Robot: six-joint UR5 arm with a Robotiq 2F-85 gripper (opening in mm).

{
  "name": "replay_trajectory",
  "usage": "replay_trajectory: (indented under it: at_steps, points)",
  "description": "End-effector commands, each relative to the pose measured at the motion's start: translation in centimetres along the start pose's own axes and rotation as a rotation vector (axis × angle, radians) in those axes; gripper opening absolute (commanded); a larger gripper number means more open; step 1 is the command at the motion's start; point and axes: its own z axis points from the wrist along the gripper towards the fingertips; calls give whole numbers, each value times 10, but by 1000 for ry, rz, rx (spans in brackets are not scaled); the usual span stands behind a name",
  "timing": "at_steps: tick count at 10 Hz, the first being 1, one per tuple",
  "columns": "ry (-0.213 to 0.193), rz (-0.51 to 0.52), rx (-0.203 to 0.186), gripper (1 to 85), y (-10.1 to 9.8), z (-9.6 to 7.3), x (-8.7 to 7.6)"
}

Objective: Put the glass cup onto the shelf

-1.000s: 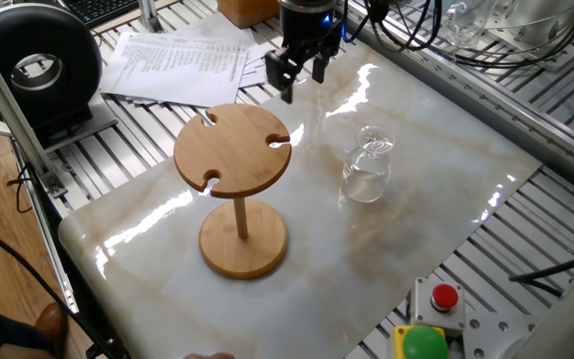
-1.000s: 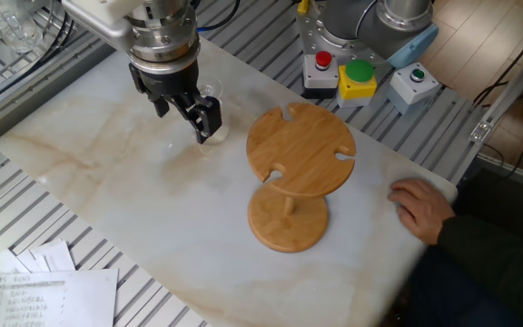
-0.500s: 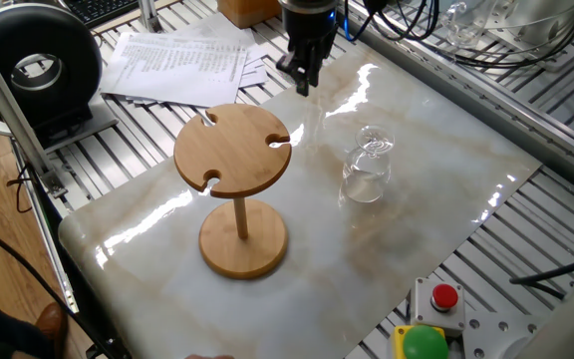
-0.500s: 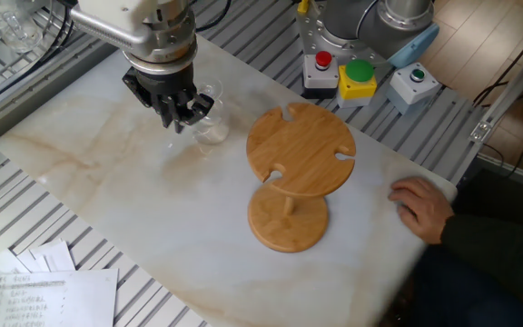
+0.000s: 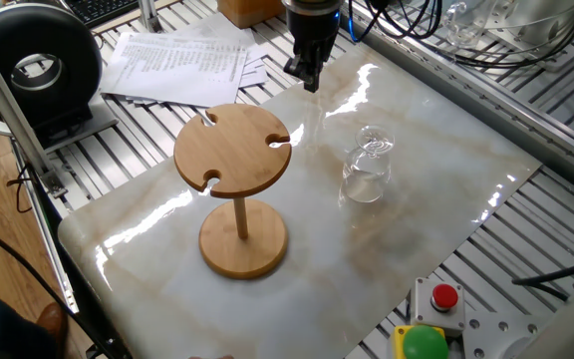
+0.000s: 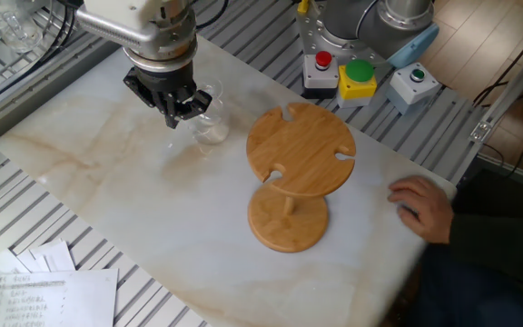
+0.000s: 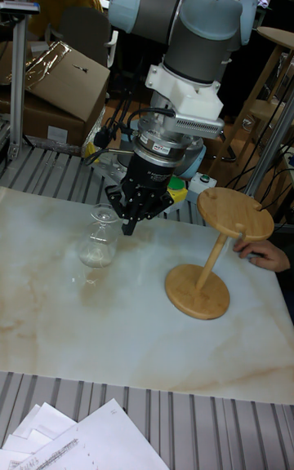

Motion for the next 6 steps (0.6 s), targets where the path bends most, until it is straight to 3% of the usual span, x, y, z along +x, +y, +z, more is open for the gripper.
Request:
replay_trajectory:
  at_steps: [1, 2, 4, 5, 6]
  points:
    - [12, -56, -4, 13, -2, 2, 12]
    - [3, -73, 11, 13, -8, 1, 14]
    - [-7, -100, -3, 50, -12, -9, 19]
    - [-15, -145, 17, 103, -17, -14, 20]
    - [-37, -171, 15, 247, -16, -22, 21]
